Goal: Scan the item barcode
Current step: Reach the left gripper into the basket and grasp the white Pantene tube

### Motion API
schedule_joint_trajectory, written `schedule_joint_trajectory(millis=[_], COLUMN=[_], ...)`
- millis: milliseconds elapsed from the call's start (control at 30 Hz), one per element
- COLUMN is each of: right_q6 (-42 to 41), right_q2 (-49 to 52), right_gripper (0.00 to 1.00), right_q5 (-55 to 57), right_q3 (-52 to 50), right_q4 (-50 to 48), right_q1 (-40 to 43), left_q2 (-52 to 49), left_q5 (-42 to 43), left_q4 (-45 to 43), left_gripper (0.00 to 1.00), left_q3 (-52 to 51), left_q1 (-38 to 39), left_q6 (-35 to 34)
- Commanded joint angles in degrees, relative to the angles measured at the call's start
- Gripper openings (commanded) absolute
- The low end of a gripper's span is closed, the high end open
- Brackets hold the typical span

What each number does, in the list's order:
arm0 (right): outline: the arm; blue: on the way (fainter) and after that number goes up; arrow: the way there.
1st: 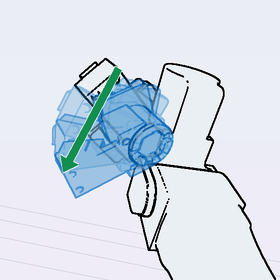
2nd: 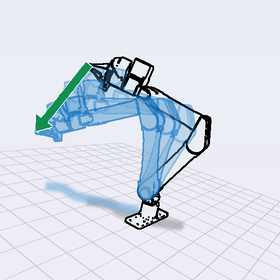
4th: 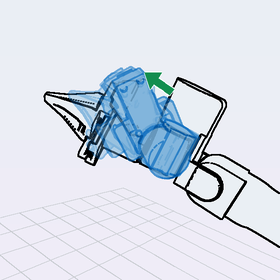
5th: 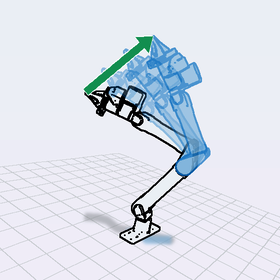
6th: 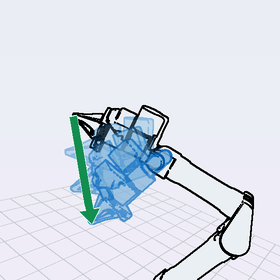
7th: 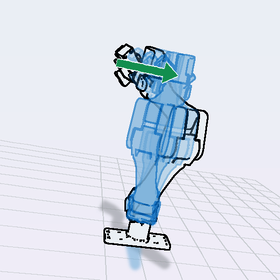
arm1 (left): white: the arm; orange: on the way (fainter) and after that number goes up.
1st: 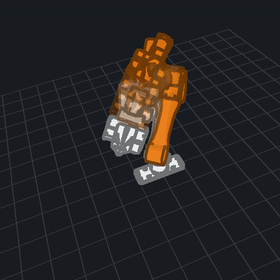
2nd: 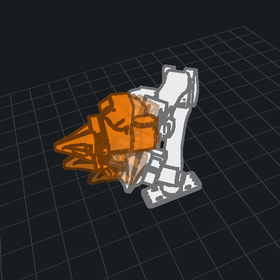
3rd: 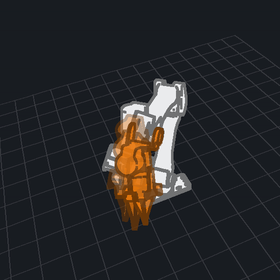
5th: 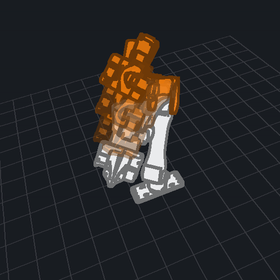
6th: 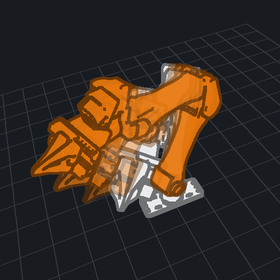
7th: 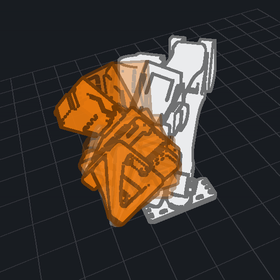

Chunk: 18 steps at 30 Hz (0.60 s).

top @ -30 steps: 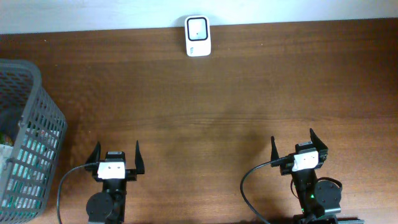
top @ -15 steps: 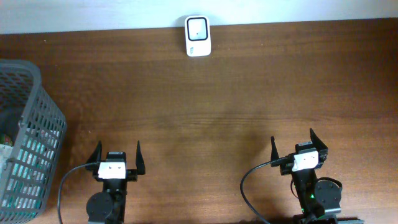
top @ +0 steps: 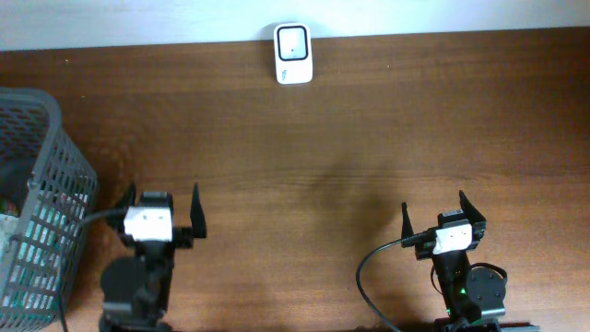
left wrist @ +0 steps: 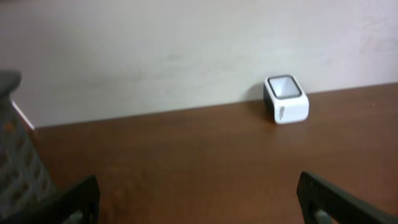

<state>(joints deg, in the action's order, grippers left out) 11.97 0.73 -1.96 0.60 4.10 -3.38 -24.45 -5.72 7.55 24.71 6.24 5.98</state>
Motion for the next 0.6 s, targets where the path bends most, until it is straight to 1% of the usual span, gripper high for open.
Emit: schedule_joint_trajectory(millis=[0, 33, 167, 233, 267, 300, 367, 400, 467, 500, 567], right_q6=[-0.59, -0.61, -0.61, -0.61, -0.61, -0.59, -0.61, -0.61, -0.61, -0.61, -0.61], right_q2=[-0.37, -0.37, -0.37, -0.37, -0.37, -0.37, -0.37, -0.37, -0.37, -0.37, -0.37], right_gripper=[0.99, 0.98, 0.98, 0.98, 0.98, 0.98, 0.98, 0.98, 0.98, 0.98, 0.98], right_q5=[0.24, 0.24, 0.24, 0.24, 0.24, 0.24, 0.24, 0.24, 0.24, 0.24, 0.24], right_q3=[-0.28, -0.28, -0.28, -0.28, -0.28, -0.28, -0.28, -0.28, -0.28, -0.28, -0.28], right_q4=[0.24, 0.24, 0.24, 0.24, 0.24, 0.24, 0.24, 0.24, 0.24, 0.24, 0.24], right_q1=[-0.09, -0.09, -0.09, -0.09, -0.09, -0.09, -0.09, -0.09, -0.09, -0.09, -0.09], left_q2=[-10.10, -15.08, -30.14, -36.24, -41.38, -44.87, -50.62, -52.81, -54.80, -55.08, -54.77], left_q5=[2.19, 4.04, 9.86, 10.93, 10.86, 10.86, 10.86, 10.86, 10.84, 10.86, 10.67], left_q4=[4.15, 8.33, 22.97, 31.10, 37.62, 42.27, 48.98, 50.18, 49.75, 49.16, 48.48], left_gripper=[0.99, 0.99, 0.99, 0.99, 0.99, 0.99, 0.99, 0.99, 0.99, 0.99, 0.99], left_q3=[11.85, 18.34, 37.07, 44.98, 51.28, 55.65, 62.47, 64.43, 64.87, 64.94, 66.45], left_q1=[-0.31, -0.31, -0.31, -0.31, -0.31, -0.31, -0.31, -0.31, -0.31, -0.42, -1.57], left_q6=[-0.66, -0.04, -0.07, -0.09, -0.04, -0.04, 0.26, 0.96, 1.25, 2.95, 2.80])
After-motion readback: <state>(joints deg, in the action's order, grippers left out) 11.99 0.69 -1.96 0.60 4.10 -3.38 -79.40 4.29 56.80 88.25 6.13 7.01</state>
